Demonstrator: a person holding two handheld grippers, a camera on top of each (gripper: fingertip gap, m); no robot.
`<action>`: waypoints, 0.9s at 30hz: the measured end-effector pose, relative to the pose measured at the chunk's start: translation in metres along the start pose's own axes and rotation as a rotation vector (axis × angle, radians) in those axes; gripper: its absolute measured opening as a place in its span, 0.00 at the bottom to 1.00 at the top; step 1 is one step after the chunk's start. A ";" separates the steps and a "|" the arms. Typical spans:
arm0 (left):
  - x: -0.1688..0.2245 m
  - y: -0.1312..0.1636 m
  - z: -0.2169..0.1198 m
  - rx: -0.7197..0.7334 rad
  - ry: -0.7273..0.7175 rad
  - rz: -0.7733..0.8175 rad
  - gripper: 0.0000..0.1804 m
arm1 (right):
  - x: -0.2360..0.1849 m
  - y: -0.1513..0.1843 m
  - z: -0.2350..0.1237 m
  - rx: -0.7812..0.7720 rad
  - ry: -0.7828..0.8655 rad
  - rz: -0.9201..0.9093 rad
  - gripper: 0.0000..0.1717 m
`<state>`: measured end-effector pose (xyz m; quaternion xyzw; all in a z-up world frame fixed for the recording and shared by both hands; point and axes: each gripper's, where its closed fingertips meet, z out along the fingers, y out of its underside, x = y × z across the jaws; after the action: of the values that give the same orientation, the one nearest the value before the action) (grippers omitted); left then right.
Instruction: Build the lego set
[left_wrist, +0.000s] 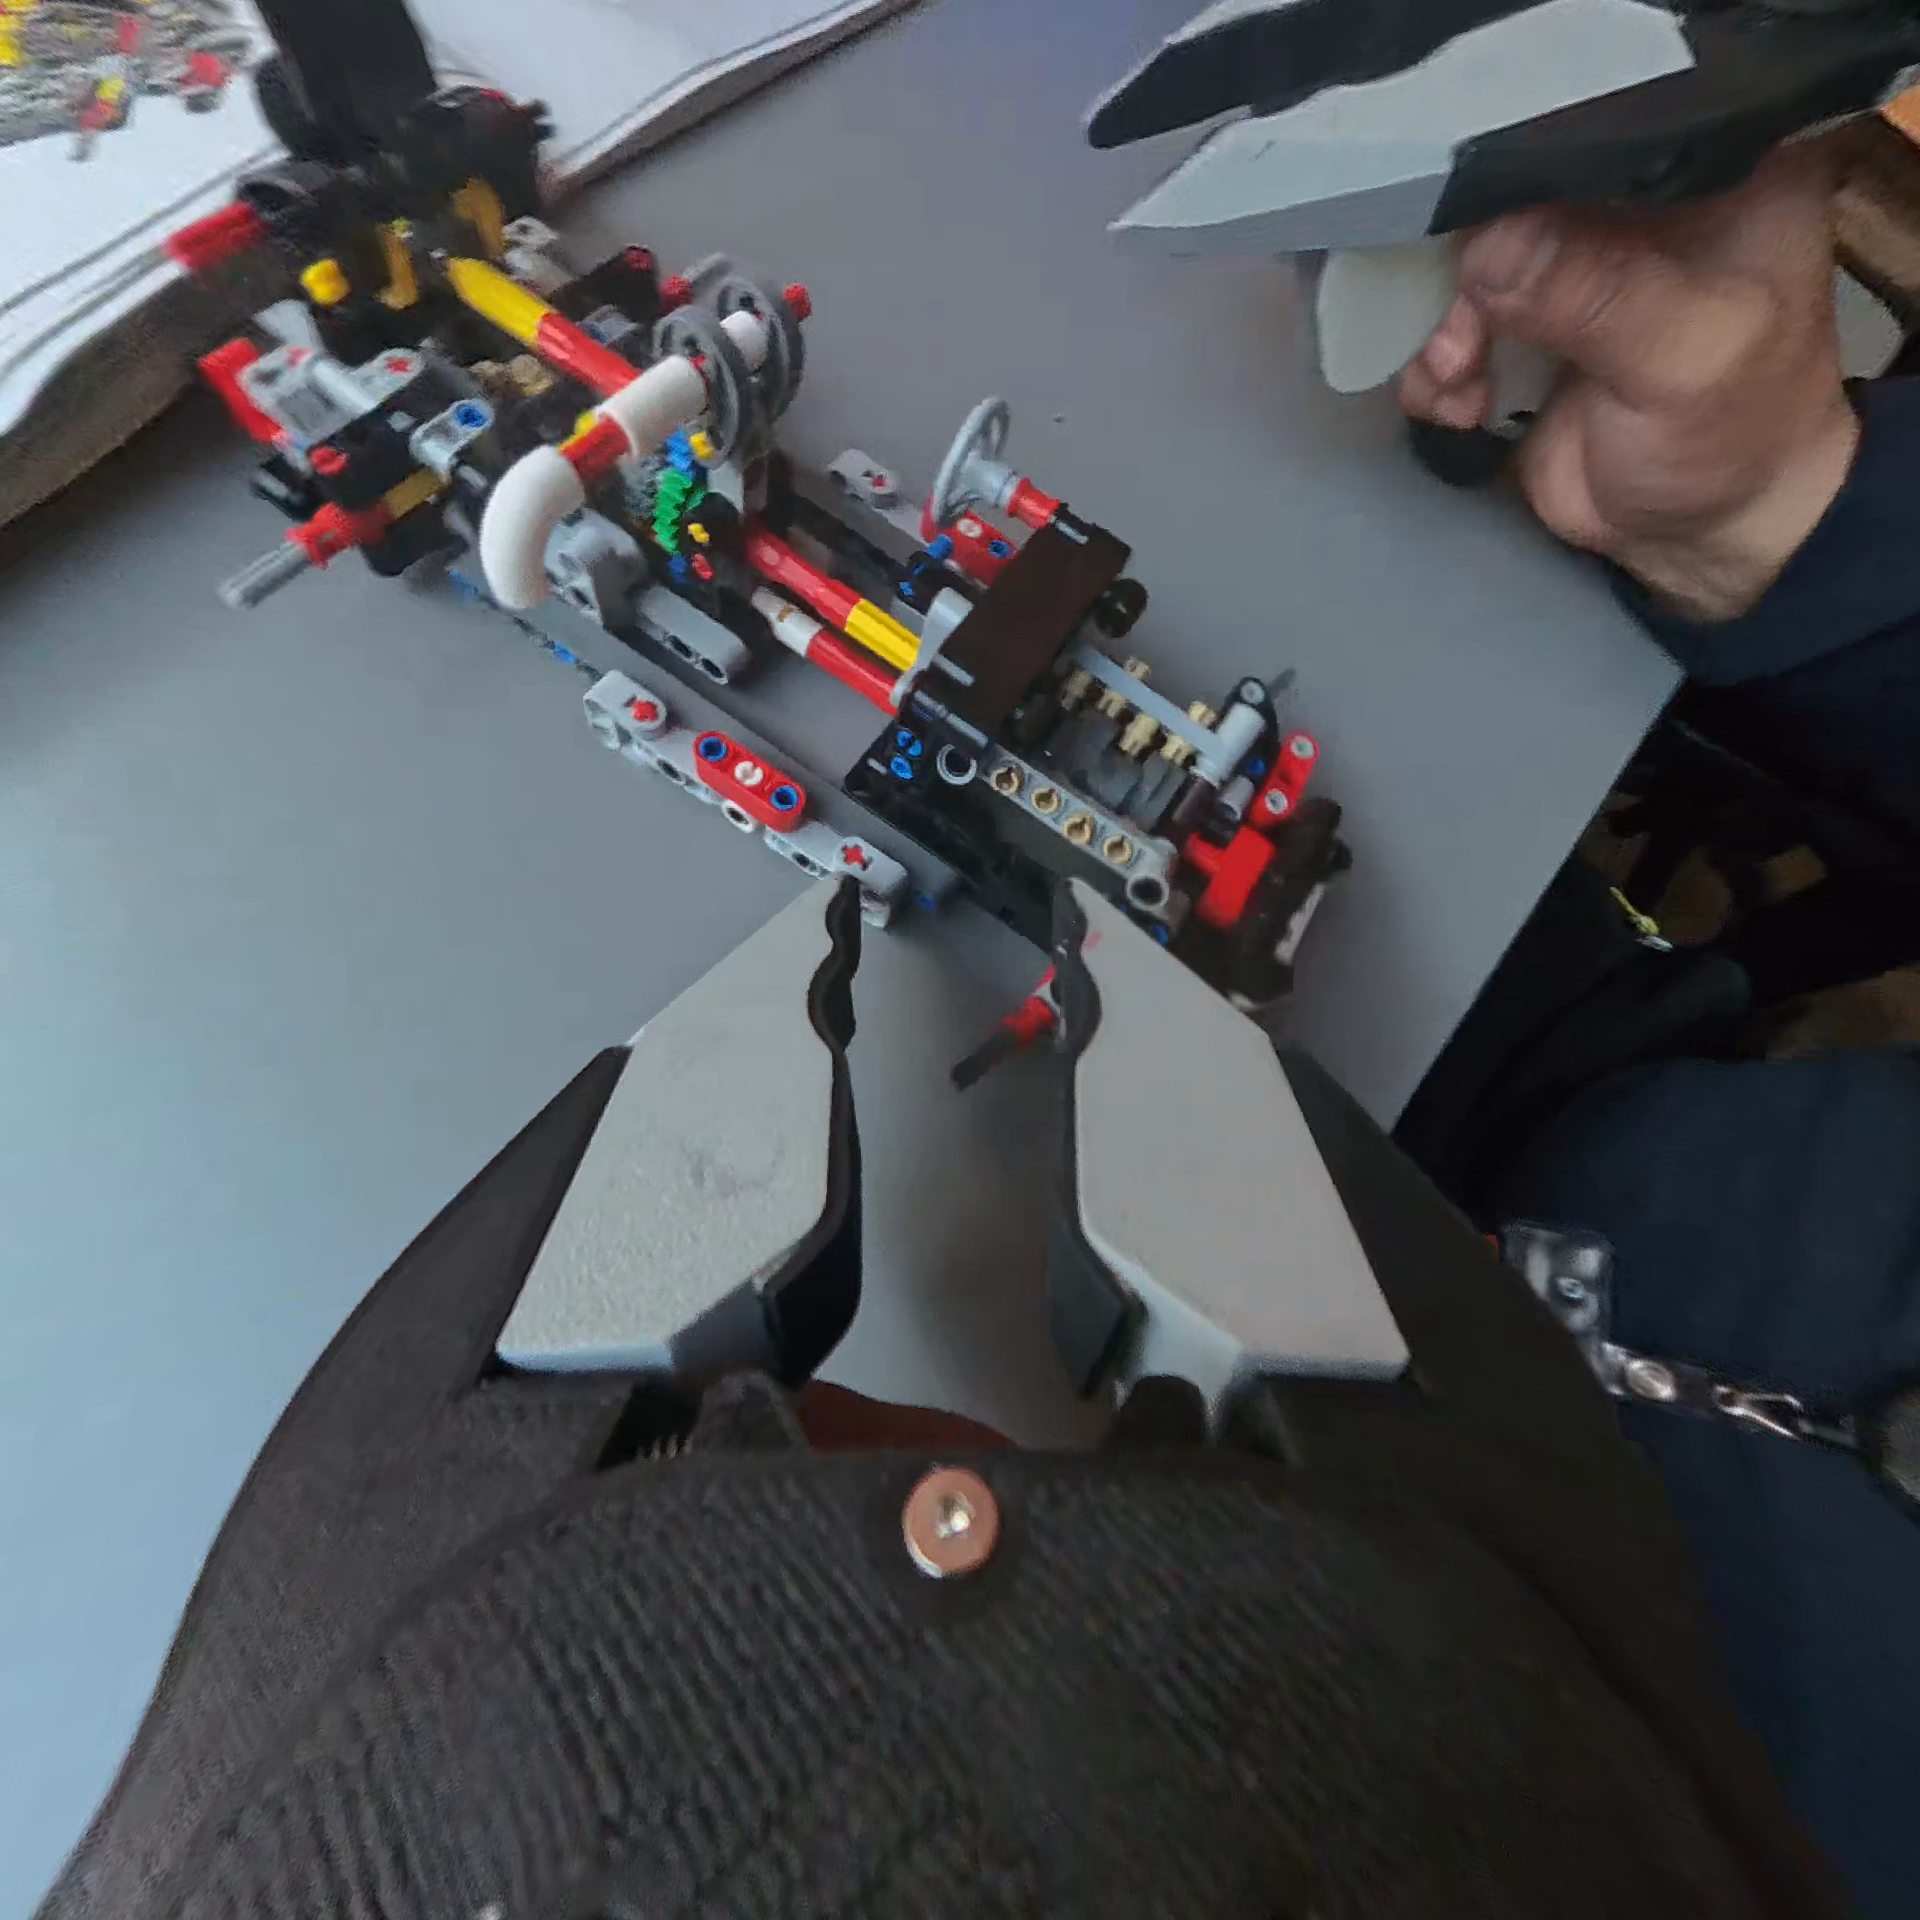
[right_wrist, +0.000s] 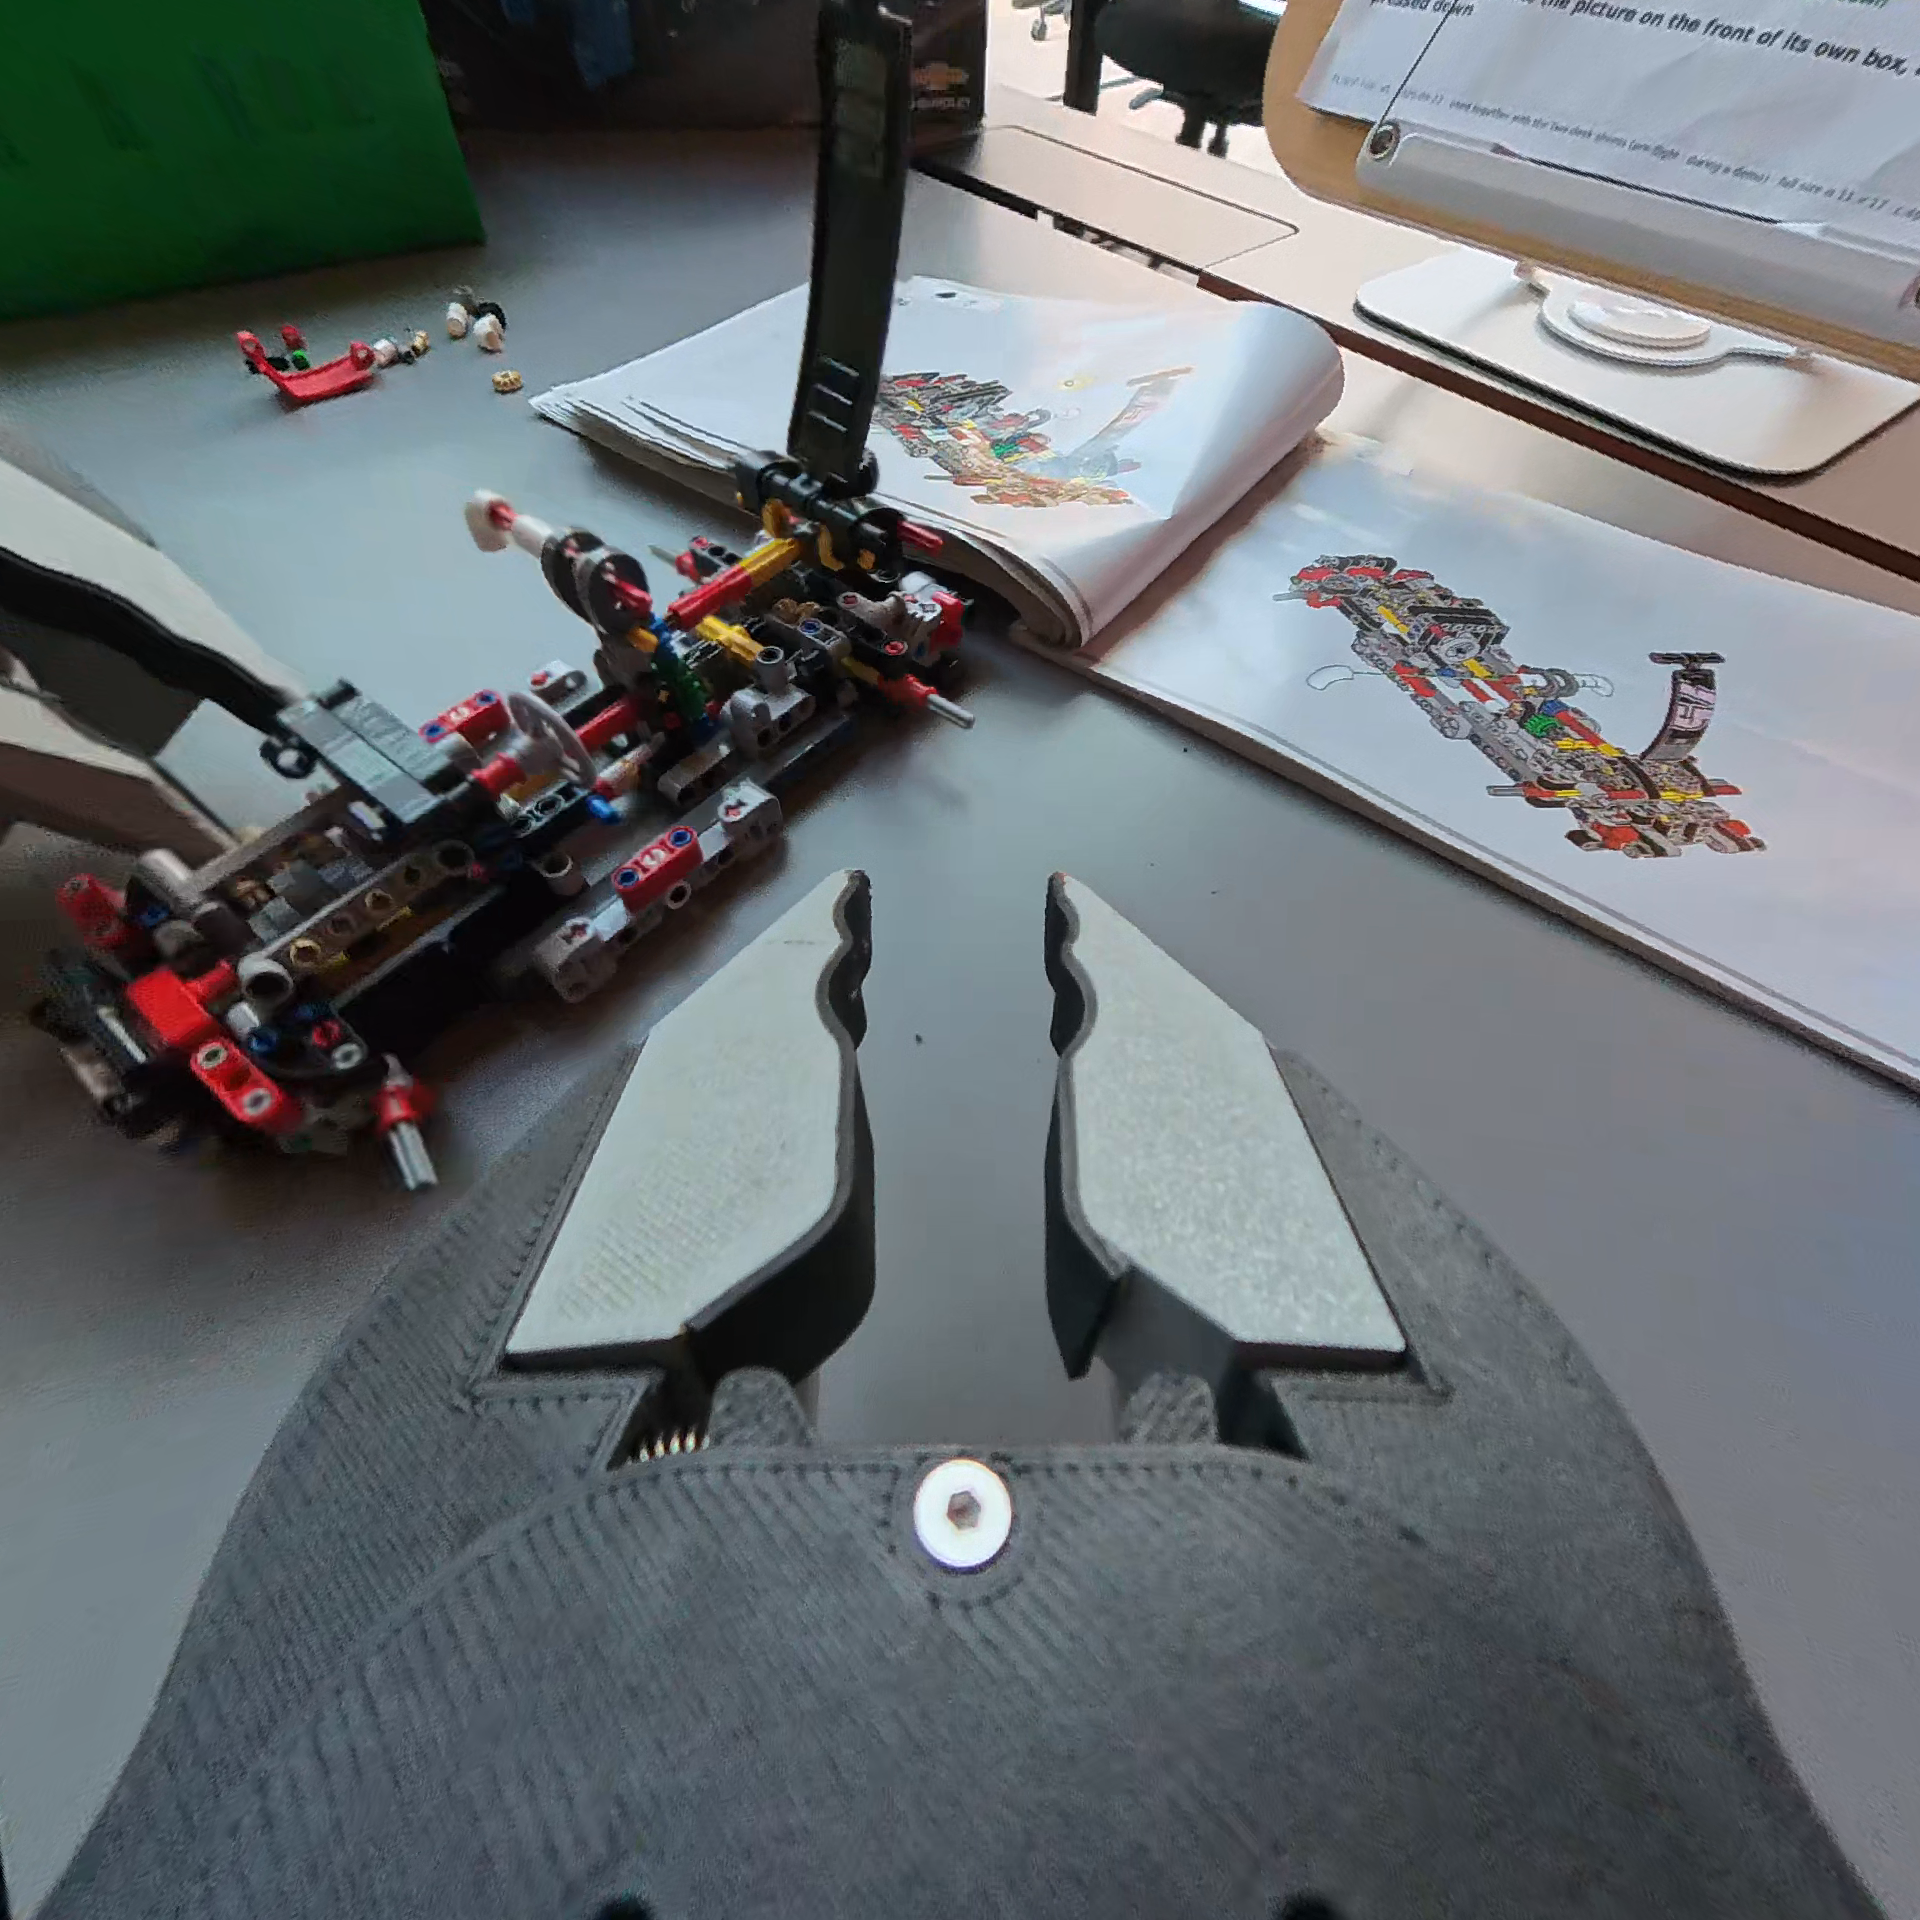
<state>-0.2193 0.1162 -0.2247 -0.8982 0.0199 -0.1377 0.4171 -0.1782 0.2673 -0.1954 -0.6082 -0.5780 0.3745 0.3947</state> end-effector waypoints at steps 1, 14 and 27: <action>0.005 -0.001 0.001 -0.006 0.012 0.012 0.22 | 0.003 0.000 -0.001 0.004 0.000 -0.002 0.18; -0.111 -0.047 -0.048 0.237 -0.368 0.152 0.26 | 0.083 0.008 -0.014 0.002 0.084 0.115 0.28; -0.152 -0.081 -0.043 0.414 -0.394 0.105 0.26 | 0.181 -0.002 0.040 -0.099 0.249 0.045 0.37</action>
<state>-0.3834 0.1598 -0.1719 -0.8012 -0.0436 0.0603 0.5938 -0.2059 0.4500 -0.2096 -0.6816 -0.5286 0.2758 0.4242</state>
